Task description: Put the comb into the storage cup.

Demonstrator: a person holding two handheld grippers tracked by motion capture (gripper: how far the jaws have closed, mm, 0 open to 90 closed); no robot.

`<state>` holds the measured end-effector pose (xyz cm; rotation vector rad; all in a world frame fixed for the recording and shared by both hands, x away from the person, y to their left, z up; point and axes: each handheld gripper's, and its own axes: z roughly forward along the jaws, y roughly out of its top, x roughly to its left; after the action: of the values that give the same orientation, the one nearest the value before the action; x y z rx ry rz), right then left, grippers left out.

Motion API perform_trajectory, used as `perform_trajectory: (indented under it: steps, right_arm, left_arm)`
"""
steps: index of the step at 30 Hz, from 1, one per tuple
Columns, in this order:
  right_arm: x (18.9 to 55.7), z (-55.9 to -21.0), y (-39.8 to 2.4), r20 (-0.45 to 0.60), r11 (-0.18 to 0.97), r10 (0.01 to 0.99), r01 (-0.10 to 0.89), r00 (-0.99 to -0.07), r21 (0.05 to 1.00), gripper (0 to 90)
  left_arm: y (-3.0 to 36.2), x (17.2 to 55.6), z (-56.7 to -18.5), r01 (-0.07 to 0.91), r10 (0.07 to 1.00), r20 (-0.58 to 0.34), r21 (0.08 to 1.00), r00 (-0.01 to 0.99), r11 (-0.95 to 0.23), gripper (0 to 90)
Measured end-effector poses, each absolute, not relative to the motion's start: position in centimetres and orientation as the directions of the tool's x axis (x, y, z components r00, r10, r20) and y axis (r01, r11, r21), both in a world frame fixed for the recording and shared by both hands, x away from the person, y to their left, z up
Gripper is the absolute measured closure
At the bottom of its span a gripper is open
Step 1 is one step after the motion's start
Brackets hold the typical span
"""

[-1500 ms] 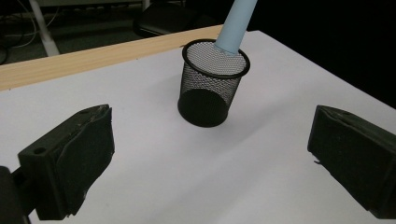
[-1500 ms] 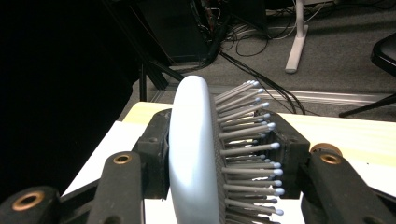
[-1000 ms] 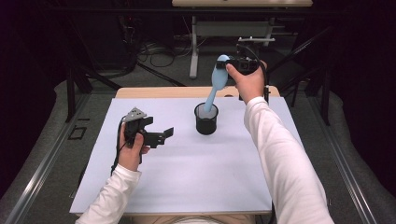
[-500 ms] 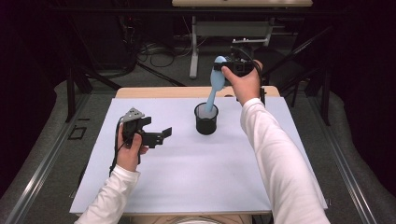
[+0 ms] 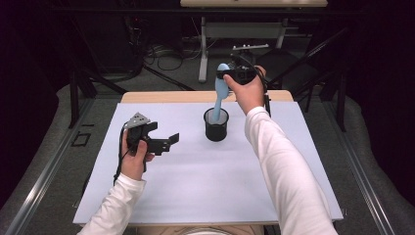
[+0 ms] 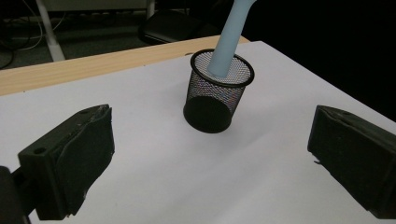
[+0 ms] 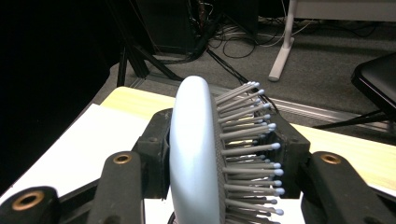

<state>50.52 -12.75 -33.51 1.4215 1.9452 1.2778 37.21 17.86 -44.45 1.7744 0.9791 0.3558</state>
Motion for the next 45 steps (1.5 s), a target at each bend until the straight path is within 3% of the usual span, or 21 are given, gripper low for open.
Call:
perform_trajectory:
  steps: [45]
  right_arm:
    - [50.6,-37.4,-12.1,0.145,0.109,0.908,0.556,-0.394,0.824,49.0]
  left_arm:
    - [18.1,37.5,-44.4,0.449,0.763,-0.201,0.884,0.614,-0.129,0.8]
